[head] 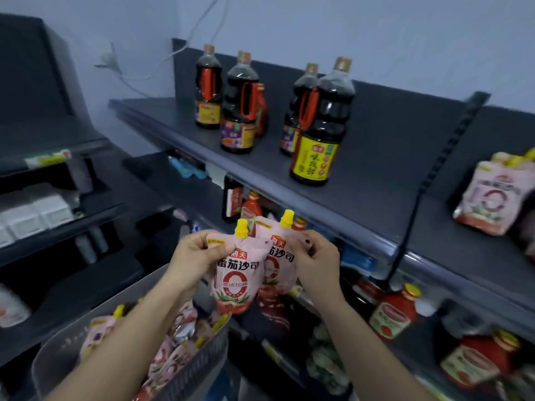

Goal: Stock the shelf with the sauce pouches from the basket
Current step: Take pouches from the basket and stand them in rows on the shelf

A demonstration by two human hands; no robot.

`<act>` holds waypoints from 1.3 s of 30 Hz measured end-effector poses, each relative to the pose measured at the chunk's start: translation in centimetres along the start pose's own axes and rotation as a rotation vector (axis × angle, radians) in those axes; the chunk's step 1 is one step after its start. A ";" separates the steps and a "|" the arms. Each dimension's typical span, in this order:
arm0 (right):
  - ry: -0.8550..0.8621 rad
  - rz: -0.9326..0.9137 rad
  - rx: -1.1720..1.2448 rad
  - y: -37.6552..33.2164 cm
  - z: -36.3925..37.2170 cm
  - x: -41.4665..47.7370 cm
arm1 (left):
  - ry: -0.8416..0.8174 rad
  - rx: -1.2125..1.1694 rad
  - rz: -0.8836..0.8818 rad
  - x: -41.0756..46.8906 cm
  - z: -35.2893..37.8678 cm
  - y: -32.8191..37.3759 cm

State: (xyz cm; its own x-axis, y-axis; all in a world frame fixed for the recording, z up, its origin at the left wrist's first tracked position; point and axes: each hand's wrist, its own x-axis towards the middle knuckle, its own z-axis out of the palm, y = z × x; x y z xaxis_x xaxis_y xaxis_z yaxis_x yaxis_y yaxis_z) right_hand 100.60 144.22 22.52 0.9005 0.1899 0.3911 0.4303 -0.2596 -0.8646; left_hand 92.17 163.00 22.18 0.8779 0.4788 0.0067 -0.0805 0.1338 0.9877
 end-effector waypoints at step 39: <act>0.658 0.135 -0.167 4.8 -59.1 -0.5 | -0.743 -0.094 0.050 -12.0 58.7 6.6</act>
State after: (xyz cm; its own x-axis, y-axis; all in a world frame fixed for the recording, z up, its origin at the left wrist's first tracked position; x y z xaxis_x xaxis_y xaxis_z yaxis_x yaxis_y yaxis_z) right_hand 105.92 86.90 36.87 0.7751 -0.4545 0.4389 0.2675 -0.3933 -0.8796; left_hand 108.78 107.19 37.82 0.9569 -0.2217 0.1874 -0.1390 0.2171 0.9662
